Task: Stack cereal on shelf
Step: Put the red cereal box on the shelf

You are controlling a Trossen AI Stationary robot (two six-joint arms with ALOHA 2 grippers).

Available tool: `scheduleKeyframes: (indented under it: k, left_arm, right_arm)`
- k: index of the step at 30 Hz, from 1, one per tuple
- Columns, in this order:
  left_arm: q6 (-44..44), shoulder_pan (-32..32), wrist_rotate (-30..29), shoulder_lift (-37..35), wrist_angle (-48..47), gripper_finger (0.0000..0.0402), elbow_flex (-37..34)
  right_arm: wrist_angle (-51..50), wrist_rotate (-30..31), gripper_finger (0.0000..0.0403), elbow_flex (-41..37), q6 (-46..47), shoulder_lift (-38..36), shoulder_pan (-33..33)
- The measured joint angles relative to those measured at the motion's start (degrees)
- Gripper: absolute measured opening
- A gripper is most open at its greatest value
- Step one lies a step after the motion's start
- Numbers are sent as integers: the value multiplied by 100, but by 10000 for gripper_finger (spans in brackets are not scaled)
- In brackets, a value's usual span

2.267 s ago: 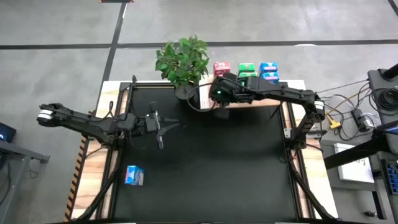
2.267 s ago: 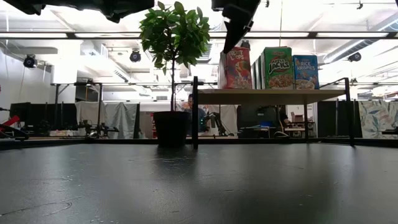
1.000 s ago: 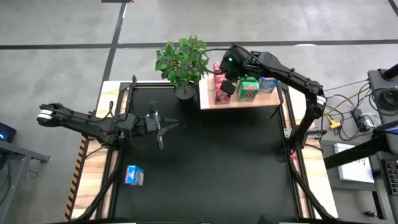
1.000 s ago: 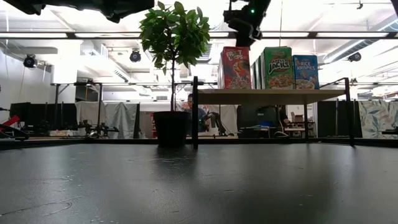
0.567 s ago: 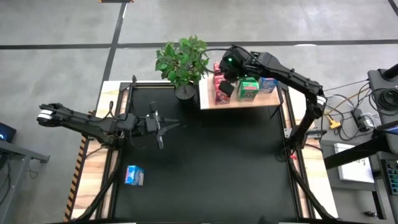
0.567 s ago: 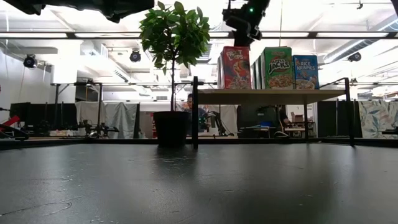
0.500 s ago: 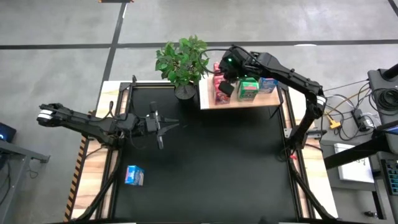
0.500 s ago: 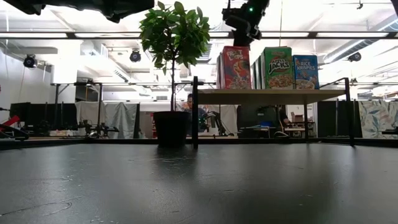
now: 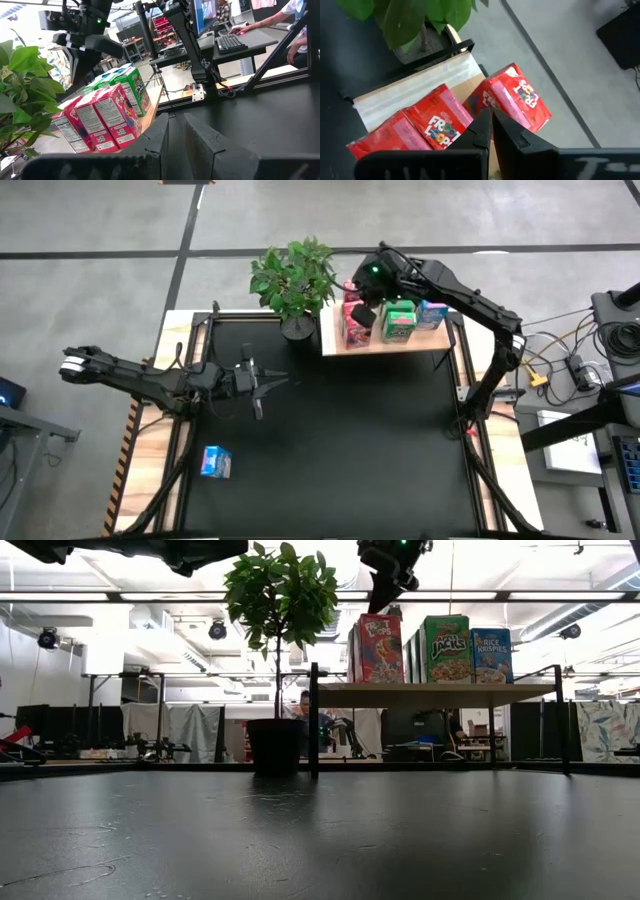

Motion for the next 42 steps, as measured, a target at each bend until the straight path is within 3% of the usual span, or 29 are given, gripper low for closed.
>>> scheduleKeyframes:
  k: [10, 20, 42]
  left_arm:
    - [0, 1, 0, 0, 0, 39, 0]
    - [0, 0, 1, 0, -69, 39, 0]
    - [0, 0, 1, 0, -74, 39, 0]
  right_arm:
    - [435, -866, 9, -67, -96, 373, 2]
    - [452, -370, 9, -56, -197, 645, 13]
    - [219, -481, 9, -43, -18, 50, 82]
